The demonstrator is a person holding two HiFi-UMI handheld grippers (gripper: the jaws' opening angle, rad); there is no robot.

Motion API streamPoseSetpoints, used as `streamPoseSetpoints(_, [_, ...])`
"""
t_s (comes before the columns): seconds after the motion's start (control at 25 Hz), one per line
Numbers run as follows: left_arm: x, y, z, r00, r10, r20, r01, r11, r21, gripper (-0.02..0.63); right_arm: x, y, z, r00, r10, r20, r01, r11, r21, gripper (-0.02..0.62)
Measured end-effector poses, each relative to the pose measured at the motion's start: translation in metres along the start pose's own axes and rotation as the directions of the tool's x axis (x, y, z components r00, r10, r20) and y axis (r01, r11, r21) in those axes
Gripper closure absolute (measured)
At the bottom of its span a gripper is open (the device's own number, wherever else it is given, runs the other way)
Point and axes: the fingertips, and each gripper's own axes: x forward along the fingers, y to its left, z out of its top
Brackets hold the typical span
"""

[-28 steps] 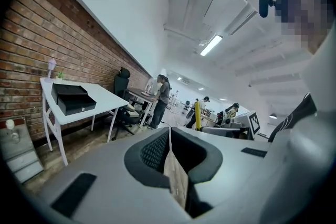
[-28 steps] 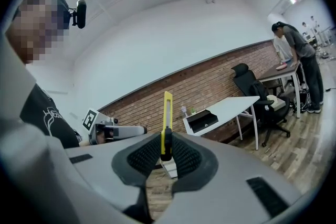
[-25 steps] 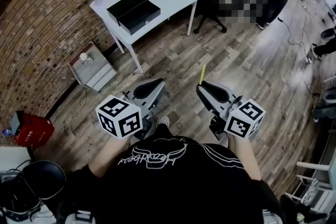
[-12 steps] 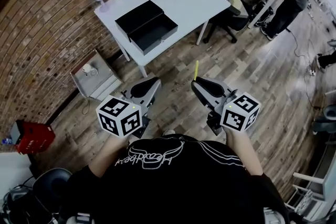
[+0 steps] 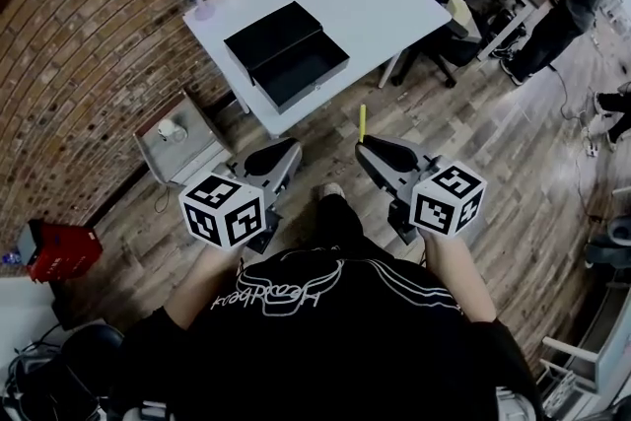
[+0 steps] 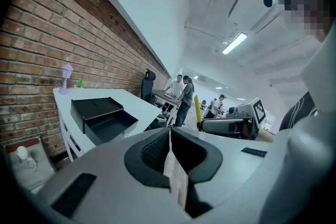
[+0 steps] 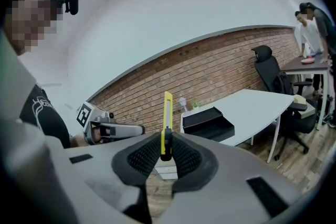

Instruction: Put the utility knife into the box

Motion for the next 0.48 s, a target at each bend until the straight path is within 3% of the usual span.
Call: streamPoseSetpoints(0.48, [0.031,0.080,0.037,0.990,0.141,0.026,-0.139,0.988,-0.065,0.569,0.090,-0.059,0.032,0.986,0.103,-0.133,-0.113,0.991,-0.068,0.529])
